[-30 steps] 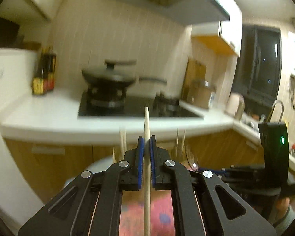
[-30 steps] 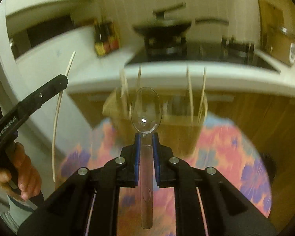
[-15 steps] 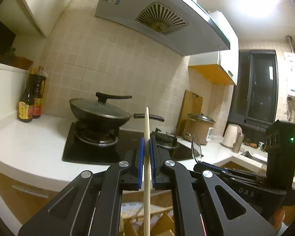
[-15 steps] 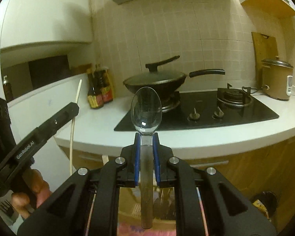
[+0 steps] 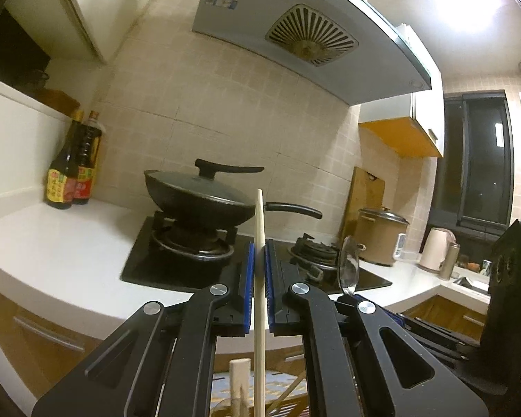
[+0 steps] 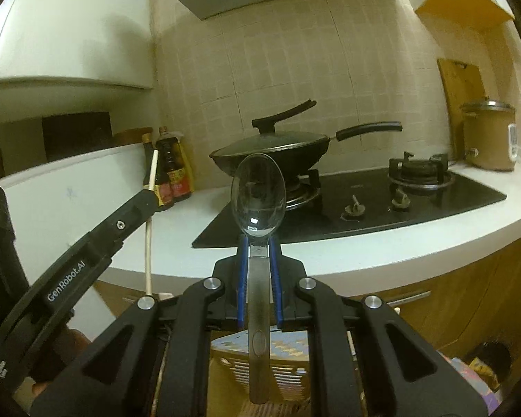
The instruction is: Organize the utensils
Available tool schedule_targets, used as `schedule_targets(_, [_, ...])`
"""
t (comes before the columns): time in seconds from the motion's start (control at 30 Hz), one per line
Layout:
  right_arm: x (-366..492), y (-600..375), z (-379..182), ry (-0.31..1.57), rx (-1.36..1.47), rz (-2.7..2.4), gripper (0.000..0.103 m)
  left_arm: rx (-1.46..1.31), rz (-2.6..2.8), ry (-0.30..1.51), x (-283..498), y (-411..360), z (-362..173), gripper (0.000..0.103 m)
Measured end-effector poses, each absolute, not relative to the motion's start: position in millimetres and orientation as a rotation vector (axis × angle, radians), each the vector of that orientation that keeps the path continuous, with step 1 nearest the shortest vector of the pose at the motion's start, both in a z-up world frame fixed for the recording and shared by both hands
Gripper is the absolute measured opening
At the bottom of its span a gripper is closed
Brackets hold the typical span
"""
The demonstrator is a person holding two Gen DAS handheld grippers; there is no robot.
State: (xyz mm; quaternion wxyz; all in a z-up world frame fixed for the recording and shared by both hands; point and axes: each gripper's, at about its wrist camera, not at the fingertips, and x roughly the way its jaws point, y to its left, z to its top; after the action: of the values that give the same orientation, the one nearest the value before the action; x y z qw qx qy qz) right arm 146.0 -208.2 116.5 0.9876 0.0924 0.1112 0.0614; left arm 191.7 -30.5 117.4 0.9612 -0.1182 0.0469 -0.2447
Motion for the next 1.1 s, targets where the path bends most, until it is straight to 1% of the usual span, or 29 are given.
schedule_targets(0.17, [139, -207, 106, 0.213, 0.168, 0.124, 0.01, -0.229, -0.482, 0.094, 185, -25, 106, 0.005])
schedule_targets(0.27, [132, -210, 104, 0.233, 0.174, 0.144, 0.012, -0.203, -0.49, 0.112, 181, -22, 104, 0.013])
schedule_targets(0.33, [122, -211, 103, 0.239, 0.167, 0.141, 0.013, -0.21, -0.506, 0.14, 178, -17, 102, 0.015])
schedule_targets(0.37, [117, -212, 103, 0.245, 0.17, 0.149, 0.014, -0.216, -0.514, 0.153, 176, -14, 101, 0.02])
schedule_targets(0.4, [111, -213, 103, 0.253, 0.173, 0.156, 0.017, -0.225, -0.52, 0.169, 173, -9, 100, 0.03])
schedule_targets(0.43, [105, -214, 104, 0.26, 0.176, 0.161, 0.019, -0.232, -0.521, 0.18, 171, -5, 100, 0.037])
schedule_targets(0.47, [99, -214, 104, 0.263, 0.178, 0.164, 0.026, -0.238, -0.521, 0.19, 167, -2, 100, 0.055])
schedule_targets(0.5, [92, -214, 104, 0.269, 0.18, 0.167, 0.035, -0.247, -0.521, 0.203, 161, 3, 100, 0.069])
schedule_targets(0.57, [75, -216, 104, 0.278, 0.188, 0.166, 0.046, -0.265, -0.522, 0.214, 146, 15, 100, 0.079])
schedule_targets(0.6, [65, -217, 104, 0.277, 0.193, 0.162, 0.046, -0.268, -0.523, 0.219, 139, 19, 100, 0.082])
schedule_targets(0.7, [43, -216, 100, 0.295, 0.193, 0.17, 0.047, -0.241, -0.51, 0.223, 116, 28, 98, 0.085])
schedule_targets(0.77, [27, -214, 96, 0.306, 0.186, 0.162, 0.05, -0.214, -0.494, 0.222, 101, 31, 96, 0.085])
schedule_targets(0.9, [1, -213, 85, 0.334, 0.183, 0.15, 0.053, -0.201, -0.477, 0.239, 69, 41, 88, 0.086])
schedule_targets(1.1, [-24, -214, 63, 0.399, 0.197, 0.136, 0.054, -0.204, -0.486, 0.286, 33, 45, 71, 0.086])
